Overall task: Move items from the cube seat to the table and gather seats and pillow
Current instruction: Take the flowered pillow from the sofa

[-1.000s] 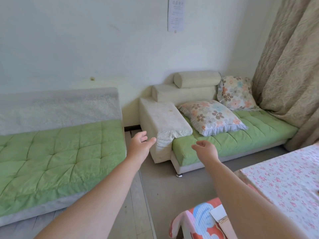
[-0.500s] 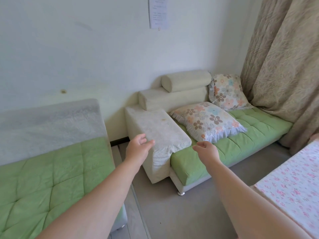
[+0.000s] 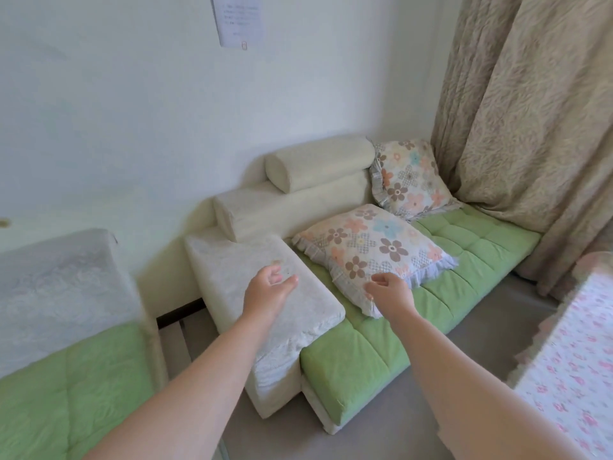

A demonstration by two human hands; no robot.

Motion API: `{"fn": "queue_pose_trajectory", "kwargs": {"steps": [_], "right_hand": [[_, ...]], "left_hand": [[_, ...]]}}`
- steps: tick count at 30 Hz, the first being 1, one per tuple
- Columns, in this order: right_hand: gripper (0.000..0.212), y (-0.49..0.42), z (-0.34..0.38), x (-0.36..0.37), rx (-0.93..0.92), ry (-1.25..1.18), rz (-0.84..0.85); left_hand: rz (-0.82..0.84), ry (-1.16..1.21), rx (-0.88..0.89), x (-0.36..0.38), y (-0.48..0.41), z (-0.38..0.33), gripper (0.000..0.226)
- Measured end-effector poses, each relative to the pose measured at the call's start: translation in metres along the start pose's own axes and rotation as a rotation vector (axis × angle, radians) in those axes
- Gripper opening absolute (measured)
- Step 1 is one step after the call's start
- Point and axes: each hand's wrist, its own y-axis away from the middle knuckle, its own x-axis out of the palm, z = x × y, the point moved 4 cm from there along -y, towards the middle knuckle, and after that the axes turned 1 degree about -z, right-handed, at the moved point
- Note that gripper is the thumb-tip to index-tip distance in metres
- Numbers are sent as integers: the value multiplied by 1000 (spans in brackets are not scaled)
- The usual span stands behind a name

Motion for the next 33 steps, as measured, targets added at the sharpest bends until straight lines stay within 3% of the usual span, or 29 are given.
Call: {"fn": "queue_pose_trajectory", "kwargs": {"steps": [13, 21, 28, 33], "right_hand": [[44, -192, -26, -67, 129, 12, -172], [43, -324, -27, -126, 217, -4, -275], [43, -409, -62, -167, 295, 7, -265], [43, -500, -86, -205, 256, 59, -159]], "left_hand": [[224, 99, -36, 194, -178, -53, 53], [277, 86, -90, 297, -308, -92, 51], [253, 33, -161, 373, -360, -89, 50], [113, 89, -230, 435, -391, -87, 42]]}}
